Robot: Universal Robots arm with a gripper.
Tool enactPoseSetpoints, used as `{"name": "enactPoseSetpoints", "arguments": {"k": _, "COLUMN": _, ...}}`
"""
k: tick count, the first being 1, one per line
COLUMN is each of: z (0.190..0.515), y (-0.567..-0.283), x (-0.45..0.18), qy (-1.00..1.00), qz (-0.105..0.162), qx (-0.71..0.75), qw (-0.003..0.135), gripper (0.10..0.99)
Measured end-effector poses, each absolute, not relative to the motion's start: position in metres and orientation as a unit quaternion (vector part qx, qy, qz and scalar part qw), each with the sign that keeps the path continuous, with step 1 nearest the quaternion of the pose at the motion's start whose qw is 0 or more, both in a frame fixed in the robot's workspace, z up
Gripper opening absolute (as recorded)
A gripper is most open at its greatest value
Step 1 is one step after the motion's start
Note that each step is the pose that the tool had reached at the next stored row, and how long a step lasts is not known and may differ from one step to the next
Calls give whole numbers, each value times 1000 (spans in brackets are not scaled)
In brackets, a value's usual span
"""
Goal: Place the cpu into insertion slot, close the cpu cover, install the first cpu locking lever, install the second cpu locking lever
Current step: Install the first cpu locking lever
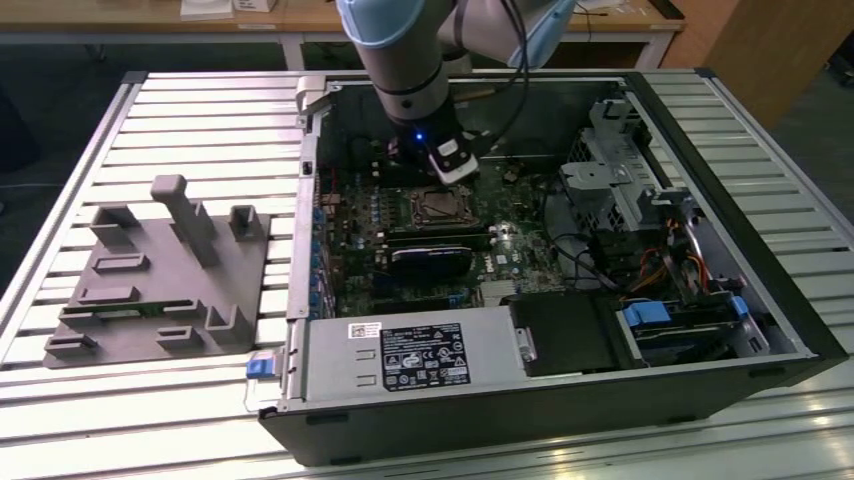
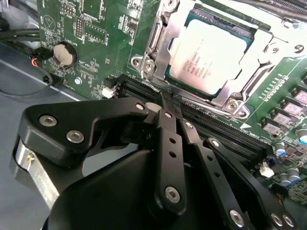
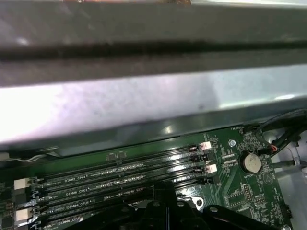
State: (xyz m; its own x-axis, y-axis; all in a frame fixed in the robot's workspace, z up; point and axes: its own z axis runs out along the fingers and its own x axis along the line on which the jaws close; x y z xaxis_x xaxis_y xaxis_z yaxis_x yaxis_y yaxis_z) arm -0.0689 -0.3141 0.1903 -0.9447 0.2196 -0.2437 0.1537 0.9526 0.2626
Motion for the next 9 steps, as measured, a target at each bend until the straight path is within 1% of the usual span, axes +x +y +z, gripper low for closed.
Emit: {"name": "enactPoseSetpoints", "arguments": {"k": 9, "z": 187, "y": -314, "x": -69, "qy": 978, "qz": 118, "qx": 99, "qw": 138, "gripper": 106}}
